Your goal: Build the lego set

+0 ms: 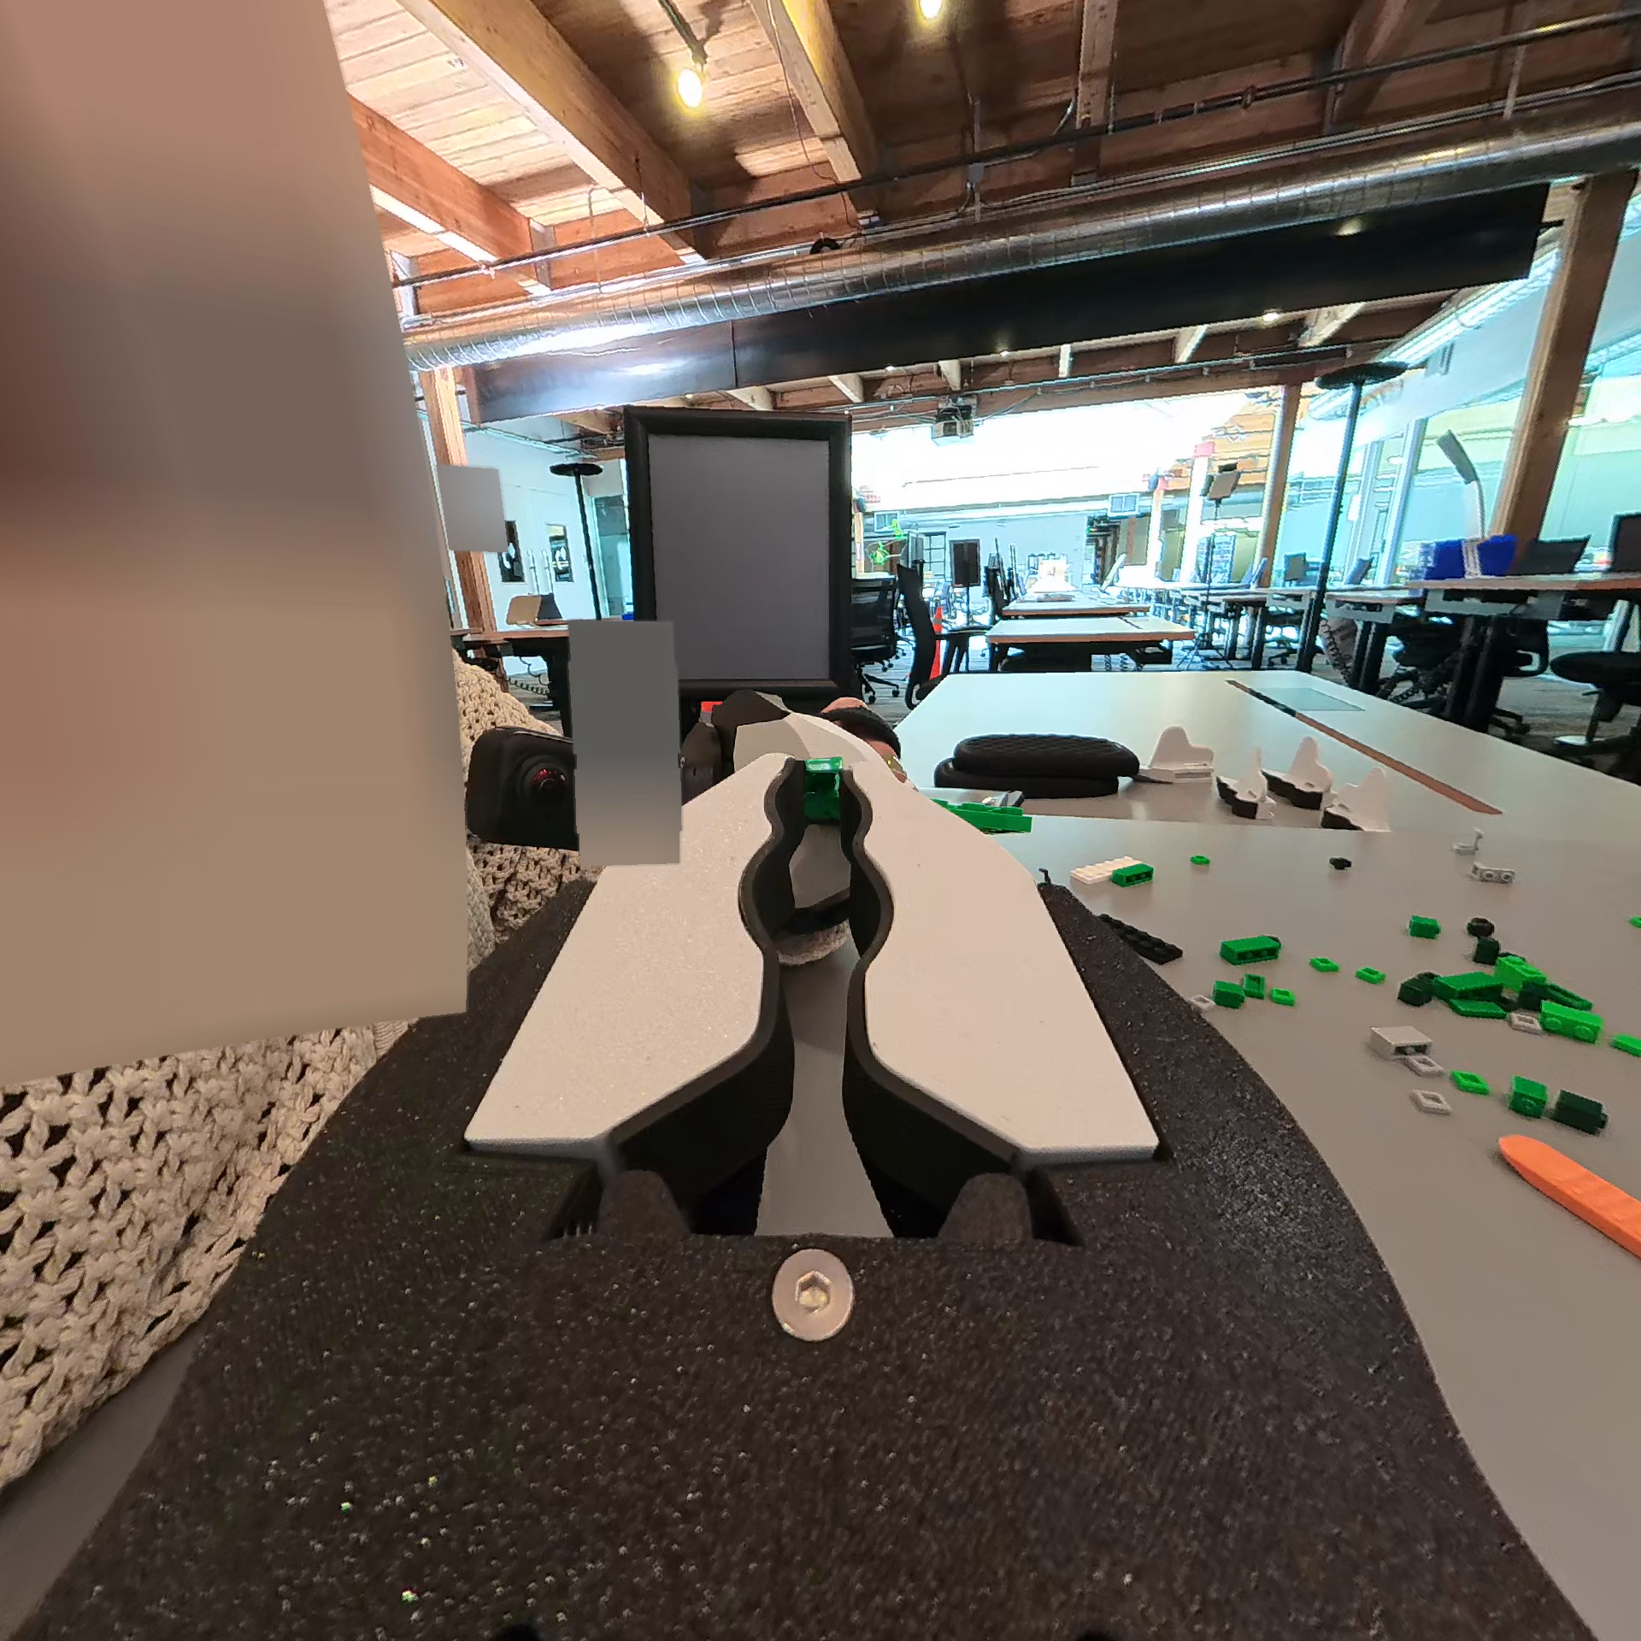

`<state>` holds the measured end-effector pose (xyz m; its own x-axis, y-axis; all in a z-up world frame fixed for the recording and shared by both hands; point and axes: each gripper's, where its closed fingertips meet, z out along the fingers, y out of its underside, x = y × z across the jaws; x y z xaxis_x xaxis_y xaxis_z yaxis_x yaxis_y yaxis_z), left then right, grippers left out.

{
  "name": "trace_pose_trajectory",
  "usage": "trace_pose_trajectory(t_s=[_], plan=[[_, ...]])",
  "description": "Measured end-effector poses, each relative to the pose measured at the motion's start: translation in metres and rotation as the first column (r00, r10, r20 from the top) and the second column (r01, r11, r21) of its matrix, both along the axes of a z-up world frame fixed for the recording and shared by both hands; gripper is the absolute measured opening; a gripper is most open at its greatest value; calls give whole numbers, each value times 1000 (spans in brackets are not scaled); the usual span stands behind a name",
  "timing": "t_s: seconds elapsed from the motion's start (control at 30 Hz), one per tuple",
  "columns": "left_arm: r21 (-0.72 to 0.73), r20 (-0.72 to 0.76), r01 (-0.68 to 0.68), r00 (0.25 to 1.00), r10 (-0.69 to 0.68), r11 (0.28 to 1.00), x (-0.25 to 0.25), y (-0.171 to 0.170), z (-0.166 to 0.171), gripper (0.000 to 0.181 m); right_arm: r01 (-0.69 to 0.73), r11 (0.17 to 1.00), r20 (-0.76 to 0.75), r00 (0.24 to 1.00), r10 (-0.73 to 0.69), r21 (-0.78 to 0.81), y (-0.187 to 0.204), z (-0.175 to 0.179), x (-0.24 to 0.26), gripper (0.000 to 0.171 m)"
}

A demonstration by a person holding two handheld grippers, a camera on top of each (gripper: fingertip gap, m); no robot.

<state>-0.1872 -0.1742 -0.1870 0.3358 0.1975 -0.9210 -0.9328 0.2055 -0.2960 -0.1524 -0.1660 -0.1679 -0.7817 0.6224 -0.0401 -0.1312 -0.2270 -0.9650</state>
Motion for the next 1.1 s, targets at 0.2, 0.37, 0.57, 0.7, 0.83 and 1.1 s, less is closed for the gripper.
trace_pose_trajectory(t_s=[0.2, 0.37, 0.57, 0.7, 0.83, 1.1], plan=[[-1, 4, 1, 1000, -1, 1000, -1, 0, -1, 6, -5, 1000, 7, 1000, 5, 6, 1, -3, 0, 6], [-7, 2, 3, 1000, -3, 1000, -1, 1, -2, 6, -4, 1000, 3, 1000, 4, 7, 2, -1, 1, 6], [-34, -33, 14, 999, -15, 999, 3, 3, -9, 6, 40, 999, -58, 998, -39, 17, 12, 17, 8, 0], [-47, -43, 14, 999, -16, 999, 4, 4, -13, 6, 62, 997, -74, 996, -58, 44, 16, 20, 10, 0], [-55, -45, 9, 999, -11, 998, 3, 5, -15, 6, 60, 997, -65, 996, -56, 54, 16, 17, 10, 0], [-83, -101, -5, 995, -4, 997, 4, 8, -23, 6, 185, 975, -92, 980, -175, 124, 22, 4, 0, 0]])
